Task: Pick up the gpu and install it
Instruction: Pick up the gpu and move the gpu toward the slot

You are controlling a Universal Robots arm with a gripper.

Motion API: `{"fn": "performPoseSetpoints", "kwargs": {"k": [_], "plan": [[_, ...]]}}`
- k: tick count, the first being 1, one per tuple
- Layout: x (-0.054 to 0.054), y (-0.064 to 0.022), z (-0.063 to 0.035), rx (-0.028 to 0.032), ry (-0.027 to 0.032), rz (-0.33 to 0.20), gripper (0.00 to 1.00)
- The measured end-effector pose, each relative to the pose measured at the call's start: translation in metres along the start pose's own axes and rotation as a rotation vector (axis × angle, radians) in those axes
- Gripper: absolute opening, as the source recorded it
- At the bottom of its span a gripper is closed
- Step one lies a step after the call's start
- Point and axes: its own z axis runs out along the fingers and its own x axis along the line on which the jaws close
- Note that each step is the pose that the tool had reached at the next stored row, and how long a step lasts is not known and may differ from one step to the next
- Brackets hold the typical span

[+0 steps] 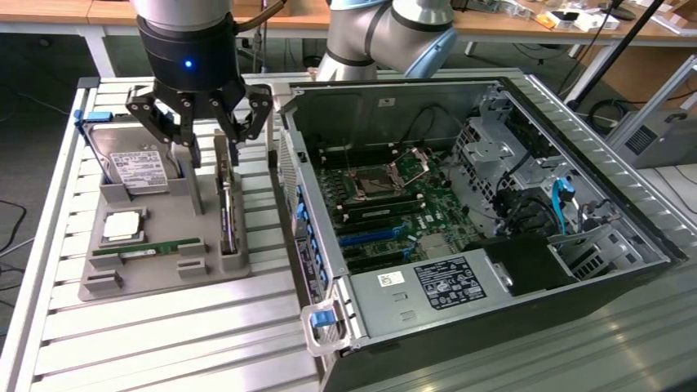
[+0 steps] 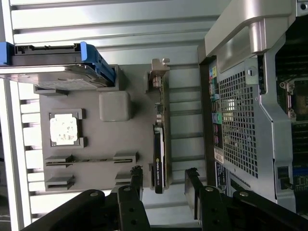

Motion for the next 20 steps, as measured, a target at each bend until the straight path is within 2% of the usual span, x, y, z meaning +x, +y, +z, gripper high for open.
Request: {"fn": "performPoseSetpoints", "kwargs": {"k": [20], "plan": [[0.0001, -0.0002, 0.0045, 0.0, 0.0, 0.0, 0.48]]}}
